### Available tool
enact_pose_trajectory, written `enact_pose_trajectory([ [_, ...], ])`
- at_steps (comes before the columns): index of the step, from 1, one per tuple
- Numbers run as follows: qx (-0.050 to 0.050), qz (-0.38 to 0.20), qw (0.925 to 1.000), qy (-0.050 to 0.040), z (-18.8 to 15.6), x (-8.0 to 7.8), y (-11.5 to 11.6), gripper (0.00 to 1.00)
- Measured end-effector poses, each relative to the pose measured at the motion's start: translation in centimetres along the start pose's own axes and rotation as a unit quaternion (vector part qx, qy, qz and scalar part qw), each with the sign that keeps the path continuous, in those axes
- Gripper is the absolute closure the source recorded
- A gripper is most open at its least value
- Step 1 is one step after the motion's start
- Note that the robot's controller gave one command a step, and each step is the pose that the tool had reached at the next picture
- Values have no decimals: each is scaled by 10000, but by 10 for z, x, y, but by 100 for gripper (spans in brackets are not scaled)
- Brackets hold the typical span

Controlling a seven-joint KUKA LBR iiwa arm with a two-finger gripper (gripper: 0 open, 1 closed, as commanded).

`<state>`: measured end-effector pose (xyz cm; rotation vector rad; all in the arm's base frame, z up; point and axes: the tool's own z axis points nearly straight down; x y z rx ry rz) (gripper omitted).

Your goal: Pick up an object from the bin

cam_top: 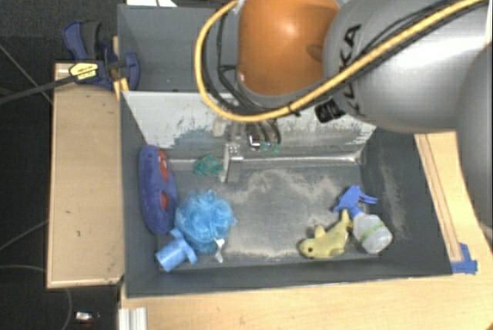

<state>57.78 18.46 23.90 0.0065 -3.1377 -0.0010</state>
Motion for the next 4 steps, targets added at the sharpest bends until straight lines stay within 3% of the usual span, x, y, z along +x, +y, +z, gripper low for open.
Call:
enact_pose_trajectory([
  [1, -5, 22, 10000, -38, -4, -2, -1, 0],
  [2, -7, -540, 9985, -48, 72, 56, 21, 0],
  [3, 1, -1441, 9895, -86, 84, 71, 23, 0],
  [4, -3, -1532, 9882, -21, 118, 87, 22, 0],
])
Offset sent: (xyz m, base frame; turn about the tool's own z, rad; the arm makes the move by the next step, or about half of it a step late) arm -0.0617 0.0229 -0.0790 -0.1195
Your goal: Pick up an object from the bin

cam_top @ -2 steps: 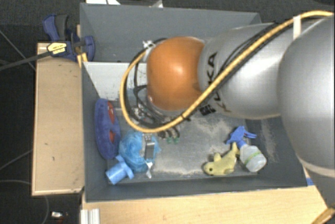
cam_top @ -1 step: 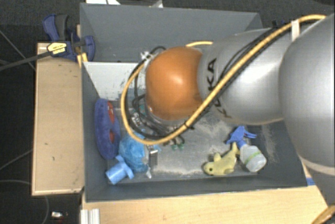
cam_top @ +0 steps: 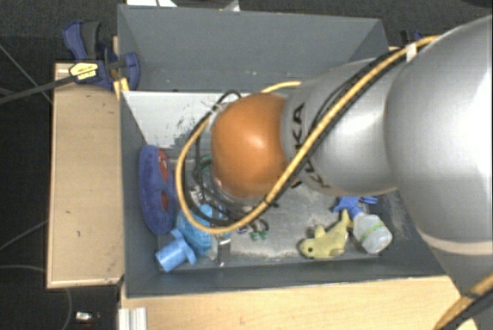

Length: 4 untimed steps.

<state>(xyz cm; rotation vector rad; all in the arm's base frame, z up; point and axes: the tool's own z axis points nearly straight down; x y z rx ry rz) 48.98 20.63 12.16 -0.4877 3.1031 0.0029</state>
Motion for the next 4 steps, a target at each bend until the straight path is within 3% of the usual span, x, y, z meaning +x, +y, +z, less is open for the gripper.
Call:
enact_pose_trajectory([
  [1, 27, -1865, 9824, -72, 31, 1, 22, 0],
  [2, -1, -1498, 9887, -38, 49, -3, 17, 100],
  [3, -2, -1491, 9888, -38, 49, -3, 17, 100],
  [4, -5, -1492, 9888, 20, 25, 1, 17, 100],
])
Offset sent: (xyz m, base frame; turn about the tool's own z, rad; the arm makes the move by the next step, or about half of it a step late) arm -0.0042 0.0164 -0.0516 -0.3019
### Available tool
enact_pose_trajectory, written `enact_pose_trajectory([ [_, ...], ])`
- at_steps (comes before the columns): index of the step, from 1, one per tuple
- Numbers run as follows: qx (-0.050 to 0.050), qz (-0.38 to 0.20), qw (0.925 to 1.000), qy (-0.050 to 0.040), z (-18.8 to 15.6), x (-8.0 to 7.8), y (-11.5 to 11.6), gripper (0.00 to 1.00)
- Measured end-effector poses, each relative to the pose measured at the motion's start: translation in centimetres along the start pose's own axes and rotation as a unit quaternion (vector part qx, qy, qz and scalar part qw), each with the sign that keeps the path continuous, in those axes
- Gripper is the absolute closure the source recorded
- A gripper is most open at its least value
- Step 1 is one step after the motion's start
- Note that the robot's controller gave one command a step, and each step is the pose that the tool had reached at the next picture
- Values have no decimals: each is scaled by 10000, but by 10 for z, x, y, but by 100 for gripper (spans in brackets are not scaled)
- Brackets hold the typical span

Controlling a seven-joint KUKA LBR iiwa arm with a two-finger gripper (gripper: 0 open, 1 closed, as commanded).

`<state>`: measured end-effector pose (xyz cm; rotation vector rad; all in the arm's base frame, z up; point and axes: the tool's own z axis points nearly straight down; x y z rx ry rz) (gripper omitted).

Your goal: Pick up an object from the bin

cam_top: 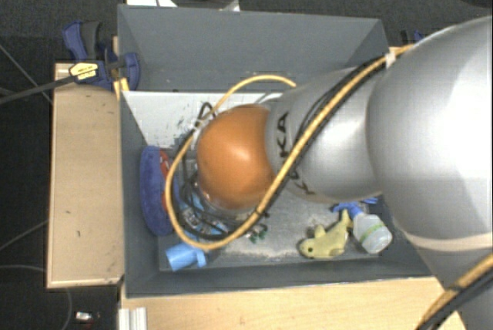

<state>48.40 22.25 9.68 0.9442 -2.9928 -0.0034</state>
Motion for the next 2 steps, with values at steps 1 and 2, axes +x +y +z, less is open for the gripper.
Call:
enact_pose_trajectory([
  [1, 10, 9, 10000, -49, -32, -3, -1, 100],
  [2, -3, 17, 10000, 2, -59, 0, 0, 100],
])
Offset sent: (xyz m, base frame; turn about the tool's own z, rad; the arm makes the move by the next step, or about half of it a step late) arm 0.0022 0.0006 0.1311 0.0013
